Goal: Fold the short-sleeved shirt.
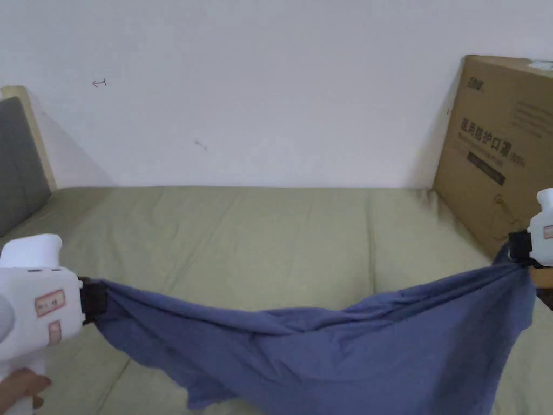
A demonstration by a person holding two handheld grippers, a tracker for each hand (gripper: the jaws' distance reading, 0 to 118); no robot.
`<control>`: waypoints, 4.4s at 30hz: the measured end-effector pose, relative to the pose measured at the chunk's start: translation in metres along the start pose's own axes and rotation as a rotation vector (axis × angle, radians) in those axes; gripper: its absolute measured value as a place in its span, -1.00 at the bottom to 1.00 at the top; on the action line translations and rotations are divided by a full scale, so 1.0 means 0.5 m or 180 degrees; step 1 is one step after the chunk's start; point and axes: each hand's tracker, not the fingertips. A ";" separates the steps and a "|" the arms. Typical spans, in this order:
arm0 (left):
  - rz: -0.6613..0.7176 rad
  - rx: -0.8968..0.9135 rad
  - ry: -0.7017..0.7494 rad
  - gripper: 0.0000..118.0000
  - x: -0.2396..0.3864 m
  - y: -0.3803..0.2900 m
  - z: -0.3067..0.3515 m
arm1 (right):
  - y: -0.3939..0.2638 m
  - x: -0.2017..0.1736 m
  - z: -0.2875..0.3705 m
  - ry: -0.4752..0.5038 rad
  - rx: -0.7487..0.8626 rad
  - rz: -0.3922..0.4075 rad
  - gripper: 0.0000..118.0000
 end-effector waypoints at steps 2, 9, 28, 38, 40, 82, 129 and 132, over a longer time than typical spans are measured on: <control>-0.0065 0.0143 0.0083 -0.93 -0.008 0.049 0.019 | 0.018 0.028 0.044 -0.0076 0.0115 -0.0048 -0.89; 0.0023 0.0433 0.0211 -0.93 -0.042 0.185 0.057 | 0.080 0.075 0.136 -0.0003 0.0314 -0.0202 -0.89; -0.0273 0.0791 0.0734 -0.93 -0.094 0.462 -0.118 | 0.298 -0.144 -0.048 0.0271 0.0424 -0.0279 -0.89; -0.0292 0.0857 0.0917 -0.93 -0.147 0.438 -0.254 | 0.294 -0.205 -0.183 0.0415 0.0279 -0.0254 -0.89; -0.0335 0.0651 0.0997 -0.93 -0.163 0.394 -0.292 | 0.244 -0.211 -0.233 0.0450 0.0042 -0.0241 -0.89; -0.0094 -0.1249 0.1038 0.87 -0.330 -0.406 -0.010 | -0.523 -0.085 -0.110 0.0240 -0.1280 -0.0709 0.15; -0.0547 -0.1136 0.0093 -1.00 -0.030 -0.364 -0.143 | -0.474 -0.111 -0.110 0.0388 -0.0890 -0.0354 -0.93; -0.0509 -0.1077 0.0092 -1.00 -0.032 -0.321 -0.184 | -0.464 -0.120 -0.124 0.0356 -0.0864 -0.0291 -0.93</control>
